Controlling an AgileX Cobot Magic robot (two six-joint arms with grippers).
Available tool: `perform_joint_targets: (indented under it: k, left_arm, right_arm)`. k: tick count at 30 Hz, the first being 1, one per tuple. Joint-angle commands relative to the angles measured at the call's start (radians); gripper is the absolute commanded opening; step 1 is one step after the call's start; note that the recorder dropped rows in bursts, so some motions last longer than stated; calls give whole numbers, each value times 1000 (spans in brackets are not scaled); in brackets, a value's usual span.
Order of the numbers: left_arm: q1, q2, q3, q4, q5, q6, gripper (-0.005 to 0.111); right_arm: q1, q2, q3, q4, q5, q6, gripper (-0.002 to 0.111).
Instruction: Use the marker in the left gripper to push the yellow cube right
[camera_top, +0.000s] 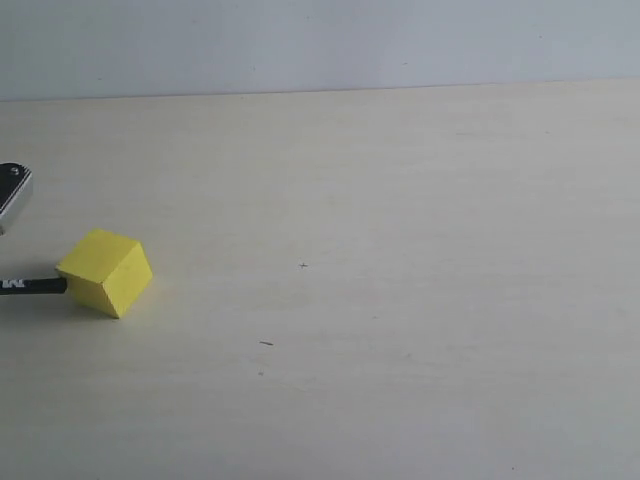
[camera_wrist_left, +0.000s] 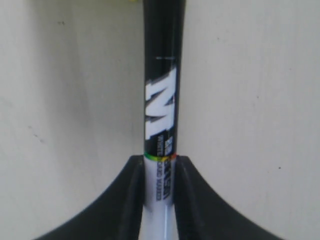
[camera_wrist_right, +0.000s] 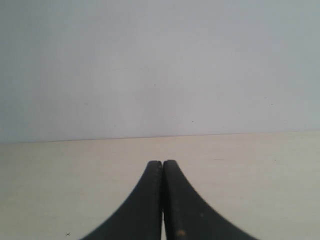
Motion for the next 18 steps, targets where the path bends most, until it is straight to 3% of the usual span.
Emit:
perform_joint_targets:
  k: [1, 11, 18]
  left_arm:
    - [8, -16, 3, -15, -23, -5, 0]
    - [15, -85, -59, -29, -55, 5, 0]
    - [72, -82, -79, -34, -123, 2, 0]
  right_arm:
    - [1, -6, 4, -5, -3, -3, 0]
    - [1, -6, 4, -5, -3, -3, 0]
    - [1, -6, 4, -5, -3, -3, 0]
